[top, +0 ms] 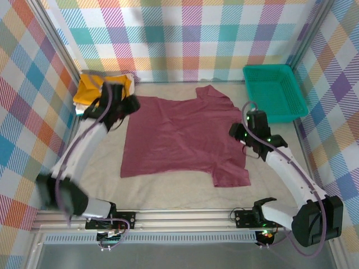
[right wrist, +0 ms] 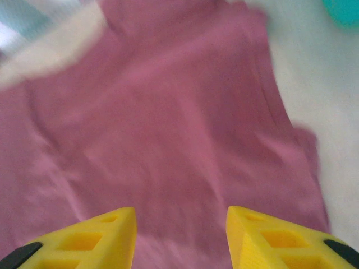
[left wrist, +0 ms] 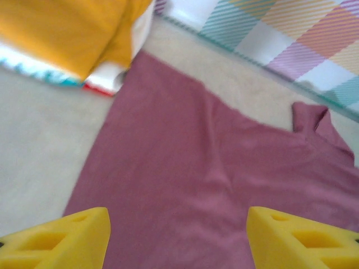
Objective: Fold and stack the t-shirts
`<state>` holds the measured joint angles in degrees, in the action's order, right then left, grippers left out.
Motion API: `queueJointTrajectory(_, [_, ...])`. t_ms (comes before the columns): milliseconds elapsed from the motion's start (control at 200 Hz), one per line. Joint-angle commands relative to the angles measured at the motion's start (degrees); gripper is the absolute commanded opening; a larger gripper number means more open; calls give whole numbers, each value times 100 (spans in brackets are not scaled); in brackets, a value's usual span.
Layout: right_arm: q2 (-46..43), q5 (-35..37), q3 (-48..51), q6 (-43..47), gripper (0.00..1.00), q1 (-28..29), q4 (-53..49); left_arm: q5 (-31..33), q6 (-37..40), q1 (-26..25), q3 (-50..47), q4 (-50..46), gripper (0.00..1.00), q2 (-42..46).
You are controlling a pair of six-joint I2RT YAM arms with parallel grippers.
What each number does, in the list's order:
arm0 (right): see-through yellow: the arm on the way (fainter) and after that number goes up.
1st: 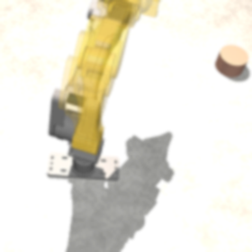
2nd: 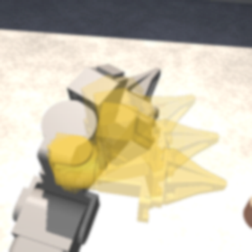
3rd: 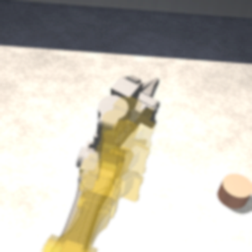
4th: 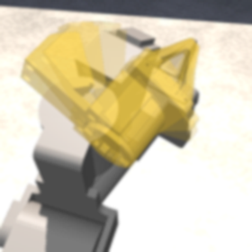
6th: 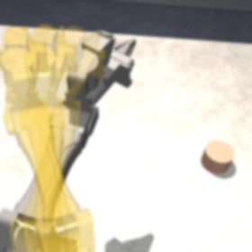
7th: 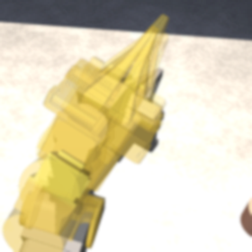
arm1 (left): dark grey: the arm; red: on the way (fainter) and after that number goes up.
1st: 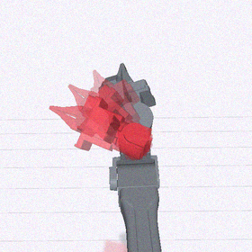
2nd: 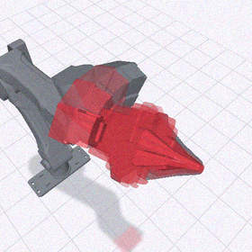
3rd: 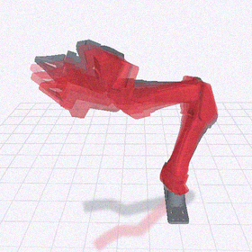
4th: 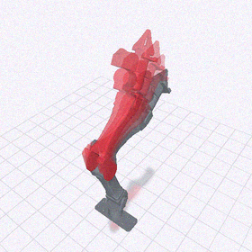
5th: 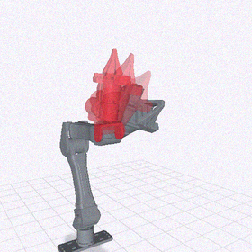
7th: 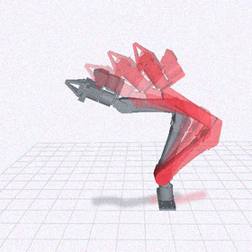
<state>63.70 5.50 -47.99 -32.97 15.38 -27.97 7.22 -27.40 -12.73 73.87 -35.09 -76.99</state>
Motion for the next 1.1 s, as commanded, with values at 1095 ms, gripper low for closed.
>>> queueJointTrajectory(1095, [-1449, -901, 2102, -1655, 53, -1369, -877, -710, -1452, 289, -3684, -721, 53, -161])
